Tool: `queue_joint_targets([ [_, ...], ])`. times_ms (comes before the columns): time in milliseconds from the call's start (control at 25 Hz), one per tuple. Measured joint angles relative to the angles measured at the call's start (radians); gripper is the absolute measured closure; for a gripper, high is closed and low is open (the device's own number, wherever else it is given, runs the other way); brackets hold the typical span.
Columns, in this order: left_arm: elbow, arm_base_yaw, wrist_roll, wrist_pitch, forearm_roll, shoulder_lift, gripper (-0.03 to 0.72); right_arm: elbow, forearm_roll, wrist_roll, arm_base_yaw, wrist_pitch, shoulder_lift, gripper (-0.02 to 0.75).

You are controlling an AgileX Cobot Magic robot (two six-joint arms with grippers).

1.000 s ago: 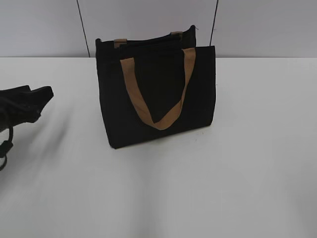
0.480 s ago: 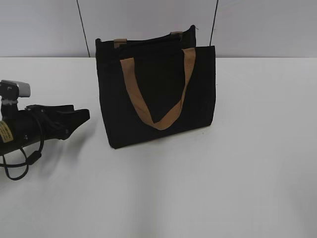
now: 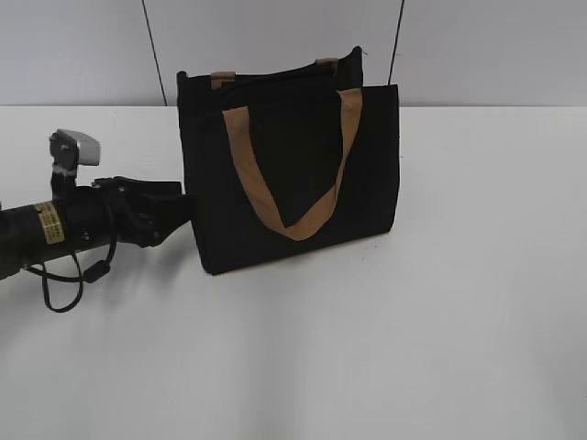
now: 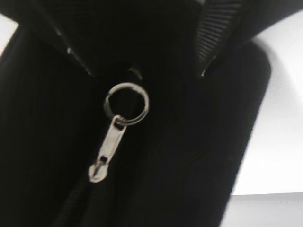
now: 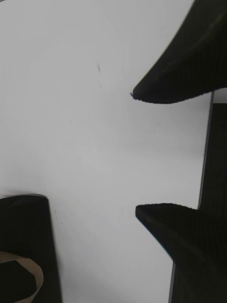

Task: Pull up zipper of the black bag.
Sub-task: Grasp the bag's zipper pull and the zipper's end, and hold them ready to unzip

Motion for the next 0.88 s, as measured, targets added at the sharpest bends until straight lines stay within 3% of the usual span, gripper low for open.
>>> queue_joint_targets([
  [280,-0.085,-0.101,-0.002,0.127,-0.006,0.003,0.276,0.0,0.0,0.0,0.0,0.0,0.0,0.235],
  [520,-0.104,-0.123,-0.003,0.172,-0.043,0.031,0.307,0.0,0.0,0.0,0.0,0.0,0.0,0.235],
  [760,-0.104,-0.123,-0.004,0.172,-0.045,0.034,0.48,0.0,0.0,0.0,0.0,0.0,0.0,0.235],
  [880,-0.105,-0.123,-0.004,0.171,-0.039,0.034,0.524,0.0,0.0,0.0,0.0,0.0,0.0,0.235],
])
